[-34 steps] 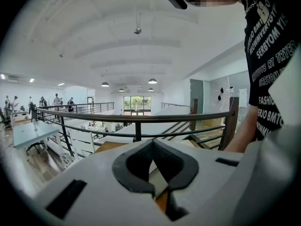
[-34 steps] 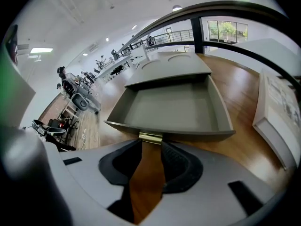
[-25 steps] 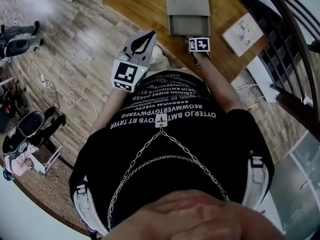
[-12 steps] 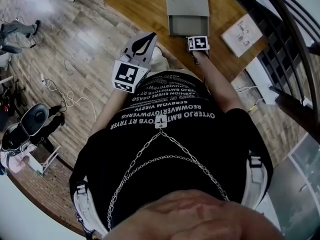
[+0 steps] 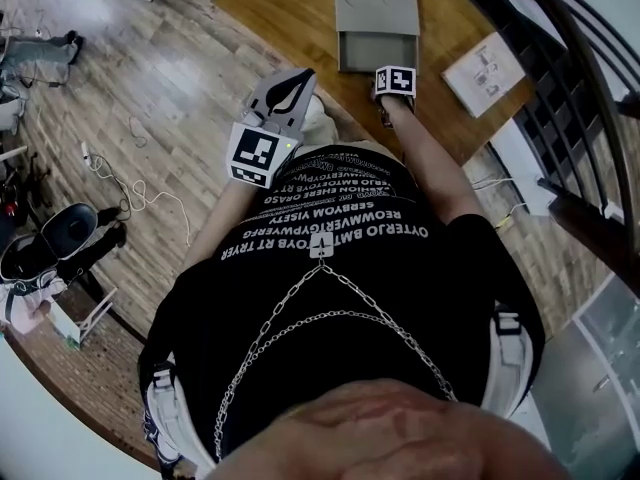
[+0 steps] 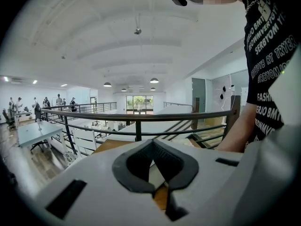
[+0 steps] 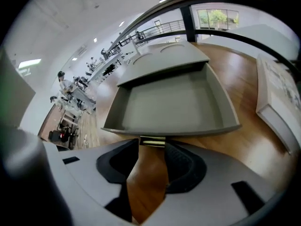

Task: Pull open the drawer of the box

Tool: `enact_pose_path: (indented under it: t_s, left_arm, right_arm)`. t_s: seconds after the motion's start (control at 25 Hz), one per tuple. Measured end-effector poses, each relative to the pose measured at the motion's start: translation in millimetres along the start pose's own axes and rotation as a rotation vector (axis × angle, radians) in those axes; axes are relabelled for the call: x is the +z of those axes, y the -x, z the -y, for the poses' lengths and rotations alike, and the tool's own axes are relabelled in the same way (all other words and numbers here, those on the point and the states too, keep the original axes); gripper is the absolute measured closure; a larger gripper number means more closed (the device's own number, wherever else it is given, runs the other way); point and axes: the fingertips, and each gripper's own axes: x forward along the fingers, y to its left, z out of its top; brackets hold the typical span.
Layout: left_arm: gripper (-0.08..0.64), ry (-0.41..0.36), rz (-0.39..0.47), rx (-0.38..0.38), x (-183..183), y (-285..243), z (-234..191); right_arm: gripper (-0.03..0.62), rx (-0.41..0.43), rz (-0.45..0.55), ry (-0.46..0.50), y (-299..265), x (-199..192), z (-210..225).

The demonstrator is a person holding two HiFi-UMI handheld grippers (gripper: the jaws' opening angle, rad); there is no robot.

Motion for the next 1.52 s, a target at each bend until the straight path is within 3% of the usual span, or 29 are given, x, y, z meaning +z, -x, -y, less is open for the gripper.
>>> enact_pose_path:
  t_s: [0.04, 1.2, 1.36, 1.52]
  left_arm:
    - [0.554, 0.000, -0.001, 0.003, -1, 1, 1]
    - [0.554, -0.001, 0.000, 0.026, -6, 15, 15]
    - [0.554, -0.004, 0.005, 0.025, -2, 15, 15]
    - [0.554, 0.007, 0.025, 0.040, 4, 12, 10]
  right_arm:
    - [0.433, 0.001, 0.000, -0.017, -1, 1, 2]
    - [0.436, 0.042, -0.009, 0.005, 11, -27, -3]
    - [0.432, 0.046, -0.029, 0.058, 15, -30, -4]
    - [0.416, 0.058, 0.008, 0.177, 40, -33, -2]
